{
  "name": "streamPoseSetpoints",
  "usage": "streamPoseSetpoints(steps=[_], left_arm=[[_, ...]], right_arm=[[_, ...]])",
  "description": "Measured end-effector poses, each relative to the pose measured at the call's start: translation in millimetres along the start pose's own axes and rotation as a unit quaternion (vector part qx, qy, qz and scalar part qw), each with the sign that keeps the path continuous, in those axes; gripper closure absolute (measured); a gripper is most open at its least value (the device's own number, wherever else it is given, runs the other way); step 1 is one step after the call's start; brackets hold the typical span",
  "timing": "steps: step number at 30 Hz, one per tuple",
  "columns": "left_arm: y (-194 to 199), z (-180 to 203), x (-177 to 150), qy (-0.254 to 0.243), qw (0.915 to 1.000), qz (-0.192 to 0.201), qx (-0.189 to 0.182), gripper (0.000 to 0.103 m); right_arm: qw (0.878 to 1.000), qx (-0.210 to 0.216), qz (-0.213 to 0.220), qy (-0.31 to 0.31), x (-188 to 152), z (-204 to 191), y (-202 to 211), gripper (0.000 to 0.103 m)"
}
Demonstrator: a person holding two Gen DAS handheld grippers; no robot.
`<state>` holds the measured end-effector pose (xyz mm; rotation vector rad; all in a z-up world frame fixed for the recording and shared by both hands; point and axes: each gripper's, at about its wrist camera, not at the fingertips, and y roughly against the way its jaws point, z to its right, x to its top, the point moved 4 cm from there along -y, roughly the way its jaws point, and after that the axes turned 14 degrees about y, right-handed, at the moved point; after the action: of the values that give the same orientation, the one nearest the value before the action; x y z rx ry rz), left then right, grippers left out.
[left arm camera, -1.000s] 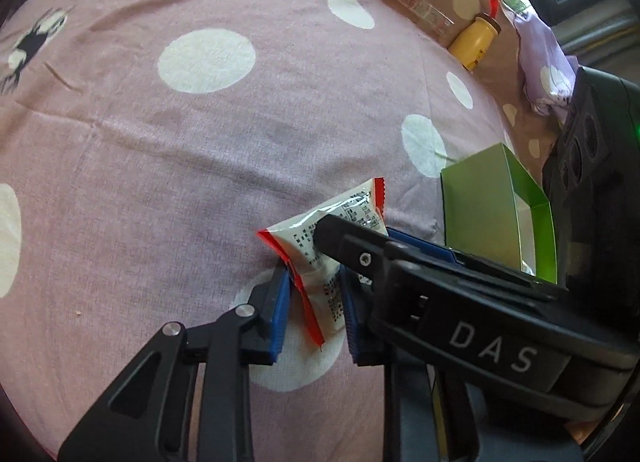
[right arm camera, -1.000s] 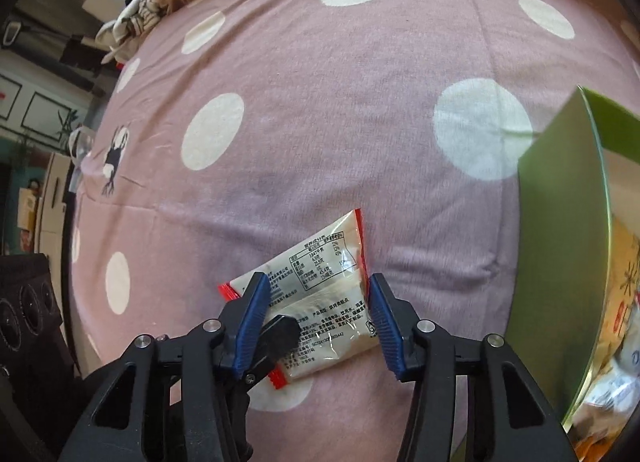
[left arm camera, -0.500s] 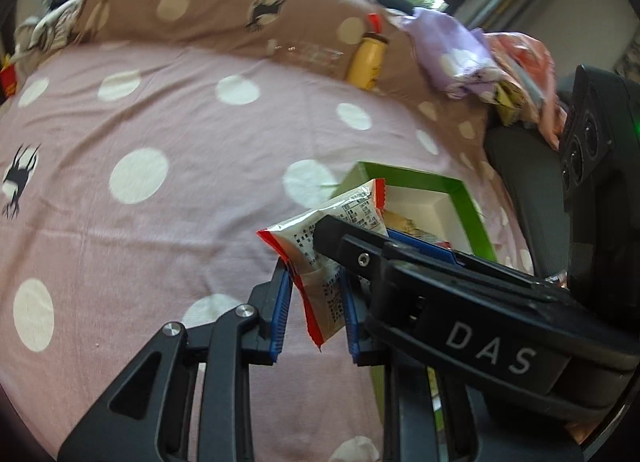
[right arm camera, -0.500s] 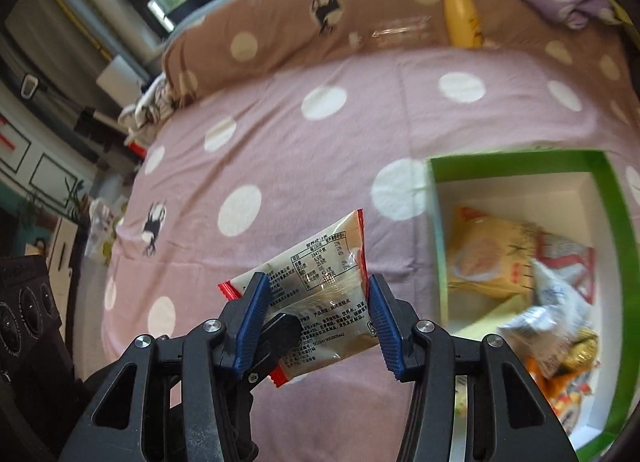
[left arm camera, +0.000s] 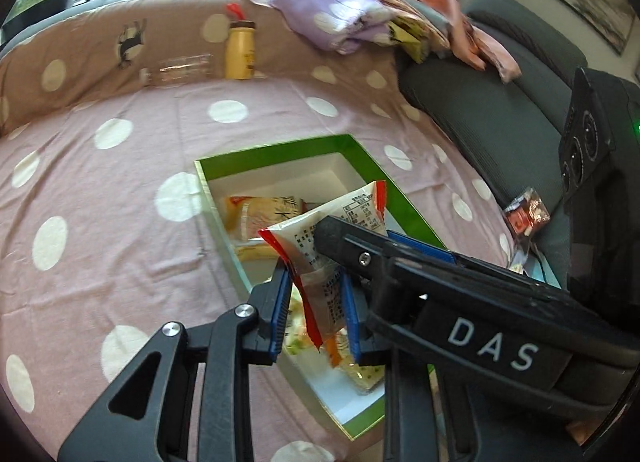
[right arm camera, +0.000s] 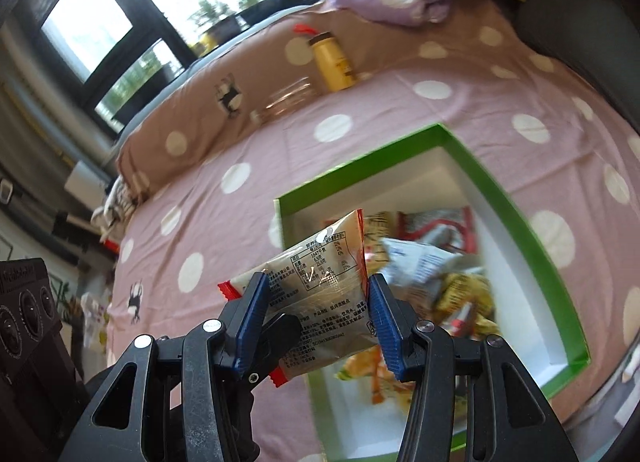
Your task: Organize snacks
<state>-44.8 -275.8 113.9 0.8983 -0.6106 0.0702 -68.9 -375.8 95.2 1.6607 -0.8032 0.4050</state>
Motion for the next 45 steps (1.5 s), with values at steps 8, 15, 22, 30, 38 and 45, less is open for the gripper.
streamPoseSetpoints(steps=[8,15,22,30,38,45], left_arm=[[-31,16,-15,-0.024,0.9985,-0.048,-0.007,0.079],[-37,17,-19,-0.007,0.9978,-0.064,-0.018,0.060],[-23,12,-16,-0.009,0.9991,-0.041,0.010,0.023],[3,1,-9,-0.007,0.9993,-0.012,0.035,0.016],[16,-15,-8,0.006,0.9987,-0.004,0.049,0.016],[21,-21,-11,0.010,0.9988,-0.004,0.047,0.016]], right_arm=[[0.998,-0.008,-0.010,-0.067,-25,38,-5,0.050],[0.995,-0.047,-0.001,-0.090,-33,57,-4,0.050],[0.995,-0.051,0.031,-0.079,-29,52,14,0.035],[0.994,-0.073,0.057,-0.049,-22,33,32,0.030],[0.991,-0.099,0.071,-0.057,-26,28,38,0.030],[0.989,-0.112,0.074,-0.059,-29,19,41,0.030]])
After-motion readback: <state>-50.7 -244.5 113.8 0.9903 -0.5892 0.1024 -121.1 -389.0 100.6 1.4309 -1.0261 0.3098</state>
